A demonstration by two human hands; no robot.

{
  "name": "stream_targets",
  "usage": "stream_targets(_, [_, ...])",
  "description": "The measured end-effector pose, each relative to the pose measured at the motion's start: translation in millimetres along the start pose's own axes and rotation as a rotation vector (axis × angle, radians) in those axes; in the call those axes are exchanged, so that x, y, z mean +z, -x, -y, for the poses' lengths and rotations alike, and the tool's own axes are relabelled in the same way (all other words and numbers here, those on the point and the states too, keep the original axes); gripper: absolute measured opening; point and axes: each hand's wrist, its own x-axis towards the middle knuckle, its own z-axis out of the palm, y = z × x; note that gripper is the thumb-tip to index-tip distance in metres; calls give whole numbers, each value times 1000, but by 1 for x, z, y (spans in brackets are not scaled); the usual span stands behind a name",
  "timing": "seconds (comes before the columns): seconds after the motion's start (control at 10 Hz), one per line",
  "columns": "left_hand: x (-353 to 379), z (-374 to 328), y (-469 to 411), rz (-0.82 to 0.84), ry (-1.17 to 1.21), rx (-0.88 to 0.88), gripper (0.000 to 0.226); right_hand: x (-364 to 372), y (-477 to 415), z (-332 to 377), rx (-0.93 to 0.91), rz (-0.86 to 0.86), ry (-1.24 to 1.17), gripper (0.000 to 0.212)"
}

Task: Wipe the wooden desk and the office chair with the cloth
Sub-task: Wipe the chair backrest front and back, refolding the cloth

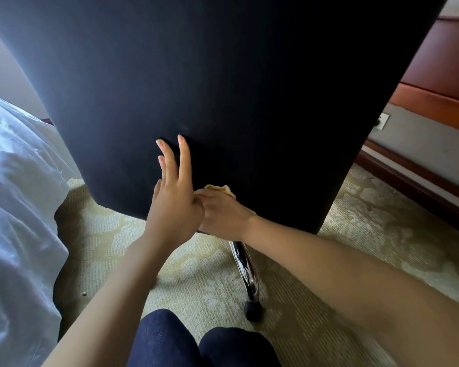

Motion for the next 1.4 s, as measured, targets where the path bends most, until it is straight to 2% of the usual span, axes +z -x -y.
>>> stream_targets(0.4, [12,-10,0,-63,12,11,99,-3,177,-72,-265,188,204,24])
stream_targets(0.5, [19,-18,1,-69,56,3,97,-28,208,-95,-384,350,403,25])
stream_targets(0.6, [23,-23,2,-82,74,-7,96,-38,204,-105,-435,380,402,22])
stream_targets(0.8, [20,-25,8,-180,-49,10,87,-53,133,-95,-519,174,383,33])
stream_targets(0.9, [1,-16,10,-310,-154,82,76,-72,72,-89,-584,11,399,31])
stream_targets(1.1, [-54,5,-11,-446,-195,157,70,-128,-9,-89,-578,-251,457,22])
stream_targets(1.2, [-73,13,-25,-497,-161,106,74,-152,-32,-88,-538,-351,511,21])
stream_targets(1.4, [-115,31,-69,-549,69,-118,90,-209,-92,-79,-377,-641,605,28])
